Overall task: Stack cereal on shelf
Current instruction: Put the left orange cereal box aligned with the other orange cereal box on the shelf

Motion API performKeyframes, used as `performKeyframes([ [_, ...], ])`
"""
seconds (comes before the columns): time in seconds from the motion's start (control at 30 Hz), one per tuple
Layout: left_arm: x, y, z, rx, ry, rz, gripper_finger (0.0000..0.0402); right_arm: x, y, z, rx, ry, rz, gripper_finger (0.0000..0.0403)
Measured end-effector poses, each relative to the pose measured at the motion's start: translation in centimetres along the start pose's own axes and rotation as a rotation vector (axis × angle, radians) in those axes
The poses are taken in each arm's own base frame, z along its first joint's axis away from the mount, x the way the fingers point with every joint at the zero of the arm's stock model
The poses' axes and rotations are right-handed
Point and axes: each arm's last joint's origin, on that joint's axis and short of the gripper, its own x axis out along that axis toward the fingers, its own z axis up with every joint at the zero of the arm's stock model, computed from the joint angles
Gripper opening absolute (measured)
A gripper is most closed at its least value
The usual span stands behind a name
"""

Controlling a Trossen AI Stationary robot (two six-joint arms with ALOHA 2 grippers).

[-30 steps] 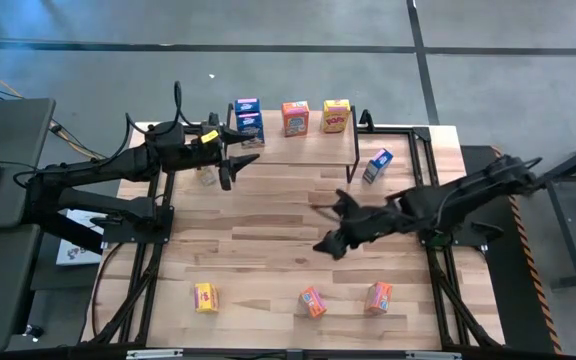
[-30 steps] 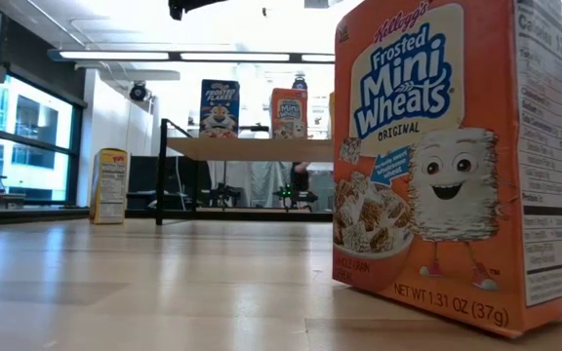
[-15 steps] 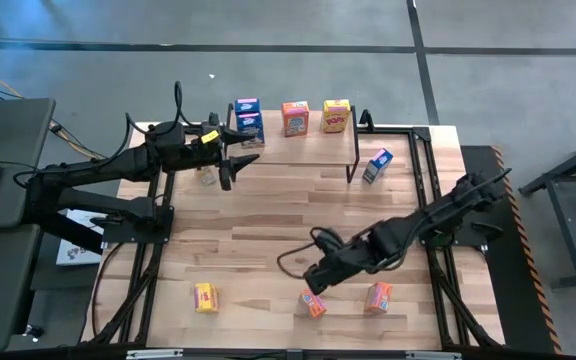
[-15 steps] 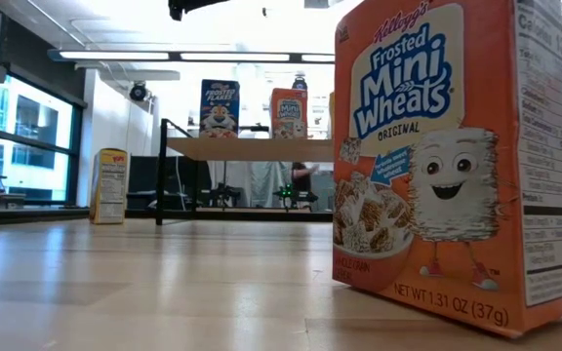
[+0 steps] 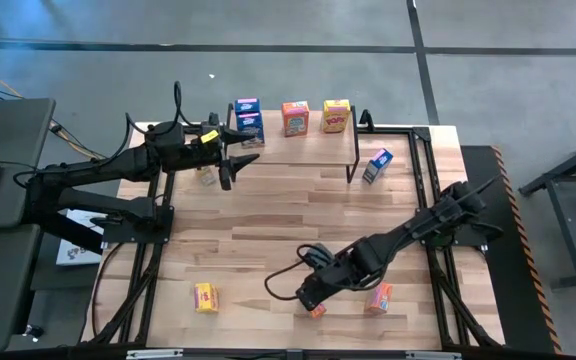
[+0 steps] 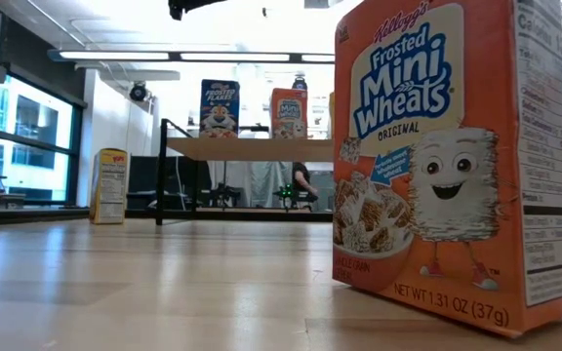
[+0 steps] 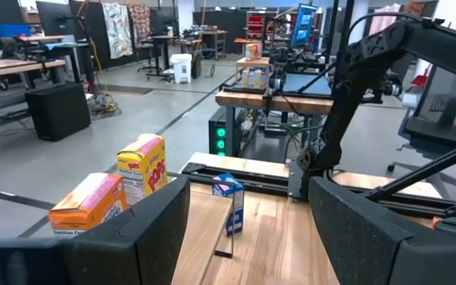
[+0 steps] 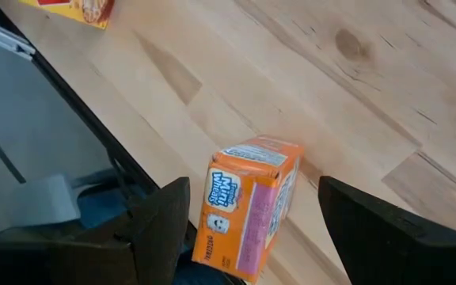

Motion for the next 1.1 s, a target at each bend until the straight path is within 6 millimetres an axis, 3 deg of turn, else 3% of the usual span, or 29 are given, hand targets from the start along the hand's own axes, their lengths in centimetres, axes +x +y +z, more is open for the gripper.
performKeyframes([
  [0.23, 0.0, 0.0, 0.0, 0.0, 0.0, 0.0, 0.0251, 0.0, 0.2, -0.9, -0.006, -0.024, -0.002, 0.0273],
  [0.5, 0.0, 0.0, 0.0, -0.001, 0.0, 0.0, 0.0251, 2.0, 0.6, -1.4, -0.015, -0.004, -0.008, 0.0273],
  [1.1, 0.0, 0.0, 0.0, -0.028, 0.0, 0.0, 0.0251, 4.0, 0.7, -2.5, -0.047, 0.03, -0.032, 0.0273],
])
